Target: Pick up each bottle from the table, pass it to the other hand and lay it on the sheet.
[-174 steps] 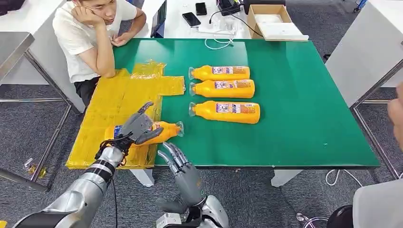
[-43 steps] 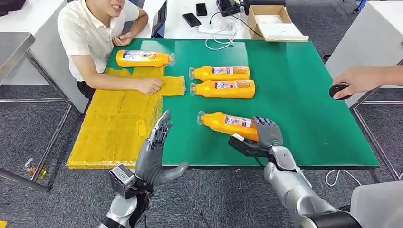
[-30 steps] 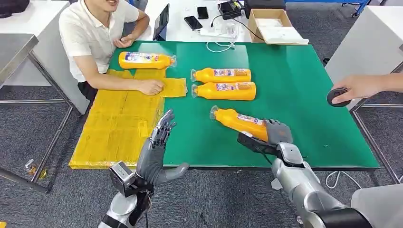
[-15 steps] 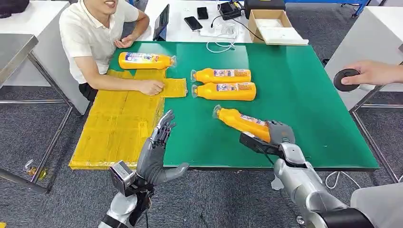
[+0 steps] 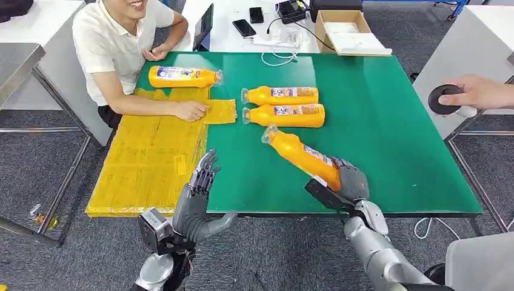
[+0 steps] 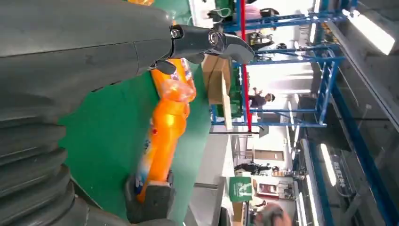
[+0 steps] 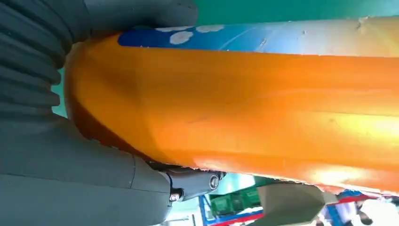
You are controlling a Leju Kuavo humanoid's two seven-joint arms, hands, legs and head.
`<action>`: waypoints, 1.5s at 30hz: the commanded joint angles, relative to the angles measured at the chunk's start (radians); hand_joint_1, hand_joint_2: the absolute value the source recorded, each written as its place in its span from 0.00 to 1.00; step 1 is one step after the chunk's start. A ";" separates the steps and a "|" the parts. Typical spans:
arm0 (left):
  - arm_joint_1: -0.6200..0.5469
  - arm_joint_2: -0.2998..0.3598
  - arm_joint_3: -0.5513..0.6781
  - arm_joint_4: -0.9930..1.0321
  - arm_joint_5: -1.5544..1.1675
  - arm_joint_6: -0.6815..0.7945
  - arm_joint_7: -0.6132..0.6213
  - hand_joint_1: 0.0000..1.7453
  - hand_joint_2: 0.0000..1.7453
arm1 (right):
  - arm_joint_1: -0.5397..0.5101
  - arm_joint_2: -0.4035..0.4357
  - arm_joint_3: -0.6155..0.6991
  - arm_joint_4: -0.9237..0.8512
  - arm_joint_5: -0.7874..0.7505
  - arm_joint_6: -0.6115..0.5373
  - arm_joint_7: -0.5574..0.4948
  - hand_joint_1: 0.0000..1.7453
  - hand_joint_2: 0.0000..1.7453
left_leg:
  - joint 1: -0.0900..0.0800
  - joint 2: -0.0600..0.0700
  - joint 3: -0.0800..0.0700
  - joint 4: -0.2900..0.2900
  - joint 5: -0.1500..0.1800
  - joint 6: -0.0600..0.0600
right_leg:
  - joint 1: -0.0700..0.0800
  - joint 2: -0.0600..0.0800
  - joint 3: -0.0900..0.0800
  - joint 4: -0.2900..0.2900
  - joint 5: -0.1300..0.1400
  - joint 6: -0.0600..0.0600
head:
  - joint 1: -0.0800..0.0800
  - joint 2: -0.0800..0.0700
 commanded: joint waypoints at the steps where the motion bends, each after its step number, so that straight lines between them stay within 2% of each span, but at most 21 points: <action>1: -0.001 0.009 0.028 0.042 0.016 0.001 0.012 0.00 1.00 | 0.027 0.050 -0.078 0.003 -0.030 -0.015 -0.014 0.99 1.00 | -0.001 0.001 0.002 -0.002 -0.001 0.000 | -0.001 0.000 0.002 -0.001 -0.001 -0.001 | 0.000 0.000; 4: 0.000 0.008 0.032 0.044 0.028 0.006 0.020 0.00 1.00 | 0.033 0.063 -0.085 -0.005 -0.053 -0.042 -0.063 1.00 1.00 | -0.001 0.000 0.002 -0.002 0.000 0.000 | -0.001 -0.001 0.002 -0.002 -0.001 -0.002 | 0.000 0.000; 6: 0.003 -0.002 0.050 0.065 0.088 0.002 0.076 0.00 1.00 | 0.039 0.094 -0.100 -0.039 -0.105 -0.045 -0.163 0.99 1.00 | -0.001 0.001 0.000 -0.001 0.000 0.000 | -0.001 0.000 0.000 -0.001 0.000 -0.001 | 0.000 0.000; 9: -0.003 -0.009 0.062 0.114 0.138 0.040 0.161 0.00 1.00 | 0.075 0.166 -0.084 -0.147 -0.190 -0.013 -0.258 1.00 1.00 | -0.001 0.003 -0.001 -0.002 -0.001 -0.001 | 0.000 0.003 -0.002 -0.001 0.000 -0.001 | 0.000 0.000; 10: -0.009 -0.012 0.064 0.139 0.146 0.082 0.190 0.00 1.00 | 0.115 0.196 -0.037 -0.237 -0.226 0.007 -0.275 0.99 1.00 | -0.002 0.005 0.002 -0.004 -0.001 -0.002 | -0.001 0.004 -0.001 -0.001 0.000 -0.003 | 0.000 0.000; 15: -0.008 -0.010 0.062 0.155 0.170 0.120 0.206 0.00 1.00 | 0.203 0.228 0.098 -0.413 -0.321 0.047 -0.250 0.98 1.00 | -0.001 0.002 -0.003 -0.002 -0.001 -0.001 | -0.001 0.001 -0.003 0.001 -0.001 -0.002 | 0.000 0.000; 20: 0.006 0.002 0.042 0.135 0.175 0.119 0.201 0.00 1.00 | 0.280 0.239 0.320 -0.542 -0.367 0.058 -0.216 0.95 1.00 | 0.000 0.000 -0.006 -0.001 -0.002 -0.001 | 0.000 -0.001 -0.007 0.002 -0.003 -0.002 | 0.000 0.000; 24: 0.009 0.003 0.040 0.108 0.176 0.116 0.180 0.00 1.00 | 0.293 0.235 0.429 -0.540 -0.374 0.073 -0.216 0.90 1.00 | 0.000 0.002 -0.009 -0.001 -0.002 -0.001 | 0.000 0.000 -0.009 0.002 -0.003 -0.002 | 0.000 0.000; 28: 0.006 0.005 0.036 0.069 0.166 0.122 0.156 0.00 1.00 | 0.288 0.244 0.519 -0.489 -0.394 0.085 -0.215 0.92 1.00 | 0.000 -0.001 -0.011 -0.001 -0.002 -0.002 | 0.000 -0.002 -0.011 0.002 -0.003 -0.002 | 0.000 0.000; 33: 0.010 0.009 0.027 0.033 0.148 0.130 0.144 0.00 1.00 | 0.266 0.246 0.543 -0.430 -0.410 0.070 -0.223 0.92 1.00 | 0.001 -0.001 -0.013 -0.001 -0.001 -0.001 | 0.000 -0.002 -0.013 0.002 -0.002 -0.002 | 0.000 0.000; 38: 0.008 0.012 0.016 0.013 0.151 0.116 0.130 0.00 1.00 | 0.244 0.252 0.569 -0.385 -0.404 0.075 -0.218 0.98 1.00 | 0.000 0.001 -0.009 -0.001 -0.002 -0.001 | -0.001 -0.001 -0.010 0.002 -0.003 -0.002 | 0.000 0.000; 39: 0.005 0.010 0.017 0.009 0.162 0.106 0.127 0.00 1.00 | 0.238 0.256 0.576 -0.374 -0.404 0.078 -0.219 0.95 1.00 | 0.000 -0.001 -0.011 -0.001 -0.001 -0.001 | 0.000 -0.002 -0.011 0.002 -0.002 -0.002 | 0.000 0.000; 42: 0.004 0.024 -0.005 -0.013 0.228 0.028 0.143 0.00 1.00 | 0.211 0.265 0.601 -0.311 -0.397 0.063 -0.213 0.95 1.00 | 0.000 -0.001 -0.012 -0.001 -0.001 -0.001 | 0.000 -0.002 -0.012 0.001 -0.002 -0.002 | 0.000 0.000; 45: 0.006 0.026 -0.008 -0.020 0.228 0.027 0.143 0.00 1.00 | 0.206 0.266 0.604 -0.300 -0.396 0.058 -0.215 0.95 1.00 | 0.000 -0.001 -0.013 -0.001 0.000 -0.001 | 0.000 -0.002 -0.013 0.002 -0.002 -0.002 | 0.000 0.000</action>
